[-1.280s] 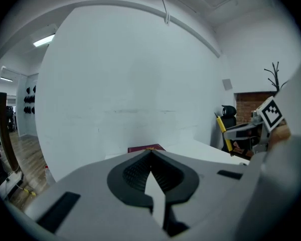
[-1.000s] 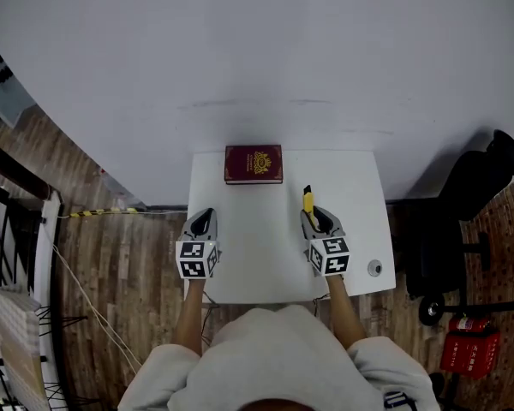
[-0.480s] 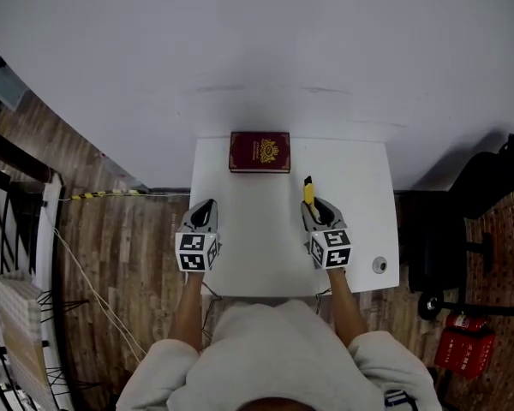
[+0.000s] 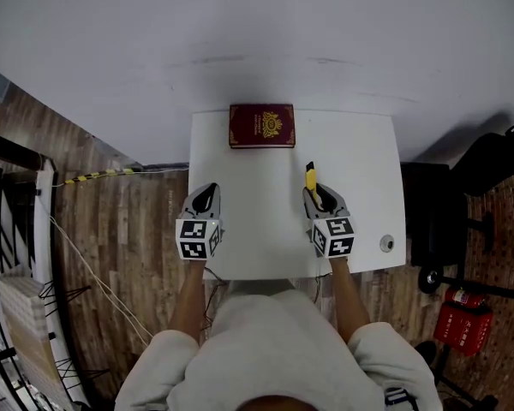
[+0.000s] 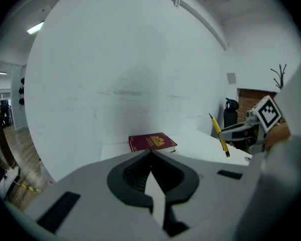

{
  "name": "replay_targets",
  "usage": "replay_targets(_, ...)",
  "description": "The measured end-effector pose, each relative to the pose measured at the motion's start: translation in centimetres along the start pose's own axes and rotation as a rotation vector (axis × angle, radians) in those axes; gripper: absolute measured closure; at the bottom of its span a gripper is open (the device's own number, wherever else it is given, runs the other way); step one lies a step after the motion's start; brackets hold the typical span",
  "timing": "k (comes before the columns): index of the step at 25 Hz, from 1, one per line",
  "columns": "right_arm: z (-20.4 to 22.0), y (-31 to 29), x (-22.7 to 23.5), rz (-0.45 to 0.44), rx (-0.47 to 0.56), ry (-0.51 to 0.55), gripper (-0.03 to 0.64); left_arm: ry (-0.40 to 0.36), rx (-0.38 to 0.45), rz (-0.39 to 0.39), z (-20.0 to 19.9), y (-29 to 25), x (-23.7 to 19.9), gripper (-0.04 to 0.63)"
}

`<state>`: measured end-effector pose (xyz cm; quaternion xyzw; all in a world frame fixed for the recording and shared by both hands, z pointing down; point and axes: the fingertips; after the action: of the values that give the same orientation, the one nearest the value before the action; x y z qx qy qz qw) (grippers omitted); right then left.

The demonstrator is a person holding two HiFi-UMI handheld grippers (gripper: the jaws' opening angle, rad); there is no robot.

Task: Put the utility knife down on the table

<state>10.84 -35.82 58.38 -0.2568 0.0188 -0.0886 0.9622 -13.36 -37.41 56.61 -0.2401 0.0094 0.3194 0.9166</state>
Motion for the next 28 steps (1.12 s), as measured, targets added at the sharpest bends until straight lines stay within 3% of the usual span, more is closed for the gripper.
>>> replay_targets(28,5.2,-6.2,-1.8,-0.061,-0.16,0.047,0.506,0.095,-0.092,0.0,5.5,-3.4,-3.2,0.589)
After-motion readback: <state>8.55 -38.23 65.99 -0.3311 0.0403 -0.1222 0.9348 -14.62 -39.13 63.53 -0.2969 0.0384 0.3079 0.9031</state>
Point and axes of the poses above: the fingertips, and each gripper's own axes: y backward along the fingers, x to its right, z out of its underside, and after that the axes turned 13 degrees about z, right-handed
